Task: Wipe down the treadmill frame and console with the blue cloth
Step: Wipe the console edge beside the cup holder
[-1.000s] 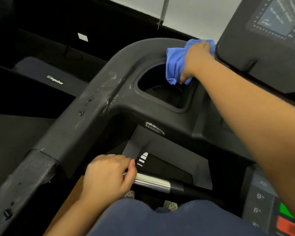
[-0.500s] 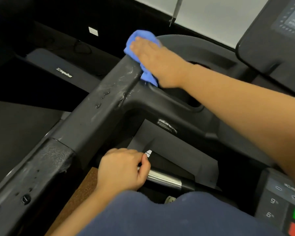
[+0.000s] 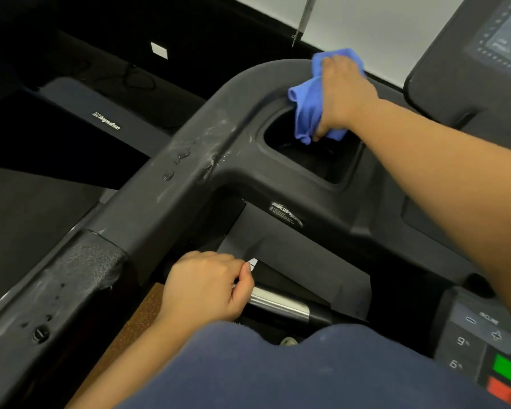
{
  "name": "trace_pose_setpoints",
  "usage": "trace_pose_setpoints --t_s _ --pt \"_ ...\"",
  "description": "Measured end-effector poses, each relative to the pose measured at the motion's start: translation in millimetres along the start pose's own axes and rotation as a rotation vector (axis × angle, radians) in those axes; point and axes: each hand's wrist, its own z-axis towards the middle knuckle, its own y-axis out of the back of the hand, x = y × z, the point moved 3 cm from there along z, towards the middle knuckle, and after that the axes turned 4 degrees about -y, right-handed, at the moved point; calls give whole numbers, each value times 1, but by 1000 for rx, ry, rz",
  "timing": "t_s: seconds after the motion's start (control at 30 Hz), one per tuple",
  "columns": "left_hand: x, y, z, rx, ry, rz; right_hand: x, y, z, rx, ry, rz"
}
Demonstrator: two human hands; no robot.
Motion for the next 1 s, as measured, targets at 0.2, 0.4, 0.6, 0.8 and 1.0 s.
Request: trace_pose_setpoints --t_s 0.2,0.4,0.6,0.8,1.0 --pt "1 0 1 17 21 6 -18 -13 -5 90 -267 -296" --pt "-1 -2 3 17 65 31 40 -8 -7 -202 232 55" --pt "-2 -1 2 9 60 37 81 -23 -34 -431 698 117" --pt "-1 1 1 32 21 38 33 -5 -13 -174 237 209" --pt "-1 3 1 54 22 35 -27 -7 -20 10 -180 43"
